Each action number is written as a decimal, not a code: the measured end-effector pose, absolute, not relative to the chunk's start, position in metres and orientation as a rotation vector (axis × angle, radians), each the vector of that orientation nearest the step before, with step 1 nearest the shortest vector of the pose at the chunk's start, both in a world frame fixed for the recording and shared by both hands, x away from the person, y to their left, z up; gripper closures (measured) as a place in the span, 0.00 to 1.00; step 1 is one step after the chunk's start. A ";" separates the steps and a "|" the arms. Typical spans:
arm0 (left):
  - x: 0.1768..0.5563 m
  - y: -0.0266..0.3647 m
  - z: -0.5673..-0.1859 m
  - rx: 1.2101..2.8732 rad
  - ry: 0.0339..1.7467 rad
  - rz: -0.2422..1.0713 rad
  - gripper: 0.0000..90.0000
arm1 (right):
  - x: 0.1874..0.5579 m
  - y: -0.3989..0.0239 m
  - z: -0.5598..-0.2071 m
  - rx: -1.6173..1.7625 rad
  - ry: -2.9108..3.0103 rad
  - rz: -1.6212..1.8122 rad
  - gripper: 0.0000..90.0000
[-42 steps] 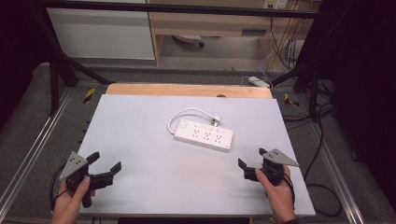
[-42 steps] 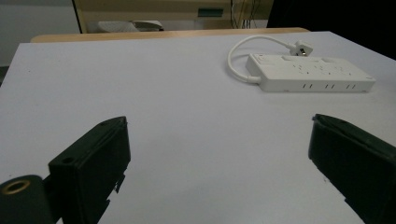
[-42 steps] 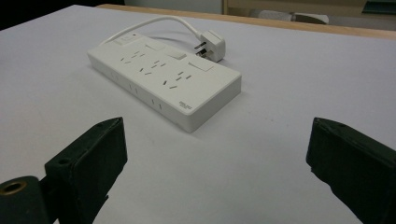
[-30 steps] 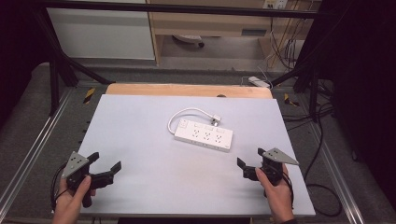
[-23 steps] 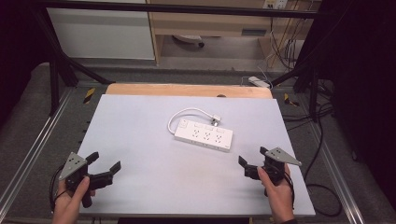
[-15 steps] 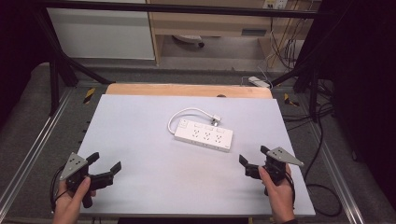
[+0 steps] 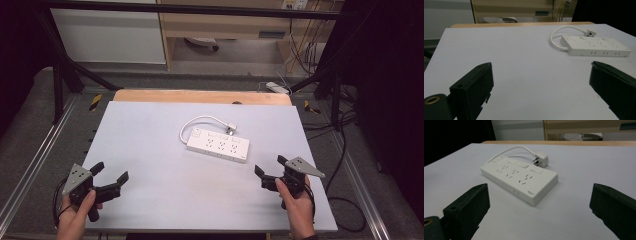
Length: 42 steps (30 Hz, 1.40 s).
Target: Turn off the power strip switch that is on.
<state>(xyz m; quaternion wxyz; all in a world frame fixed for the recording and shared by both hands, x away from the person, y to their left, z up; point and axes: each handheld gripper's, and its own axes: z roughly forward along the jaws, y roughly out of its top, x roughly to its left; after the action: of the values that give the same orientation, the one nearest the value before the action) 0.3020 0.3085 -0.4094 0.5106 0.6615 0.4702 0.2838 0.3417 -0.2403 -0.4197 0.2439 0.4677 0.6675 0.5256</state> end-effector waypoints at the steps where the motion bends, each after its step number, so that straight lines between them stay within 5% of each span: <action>1: 0.302 0.309 -0.409 1.592 1.132 0.683 0.05 | 0.342 -0.240 -0.420 1.288 1.824 1.443 0.03; 20: 0.304 0.306 -0.412 1.616 1.136 0.653 0.06 | 0.354 -0.216 -0.404 1.257 1.839 1.339 0.04; 42: 0.304 0.305 -0.412 1.631 1.128 0.655 0.05 | 0.392 -0.195 -0.342 1.162 1.872 1.362 0.04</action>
<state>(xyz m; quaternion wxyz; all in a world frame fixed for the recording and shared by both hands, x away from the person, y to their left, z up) 0.3038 0.3048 -0.4121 0.5026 0.6751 0.4671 0.2711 0.3924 -0.1953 -0.3419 0.2720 0.4317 0.6953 0.5061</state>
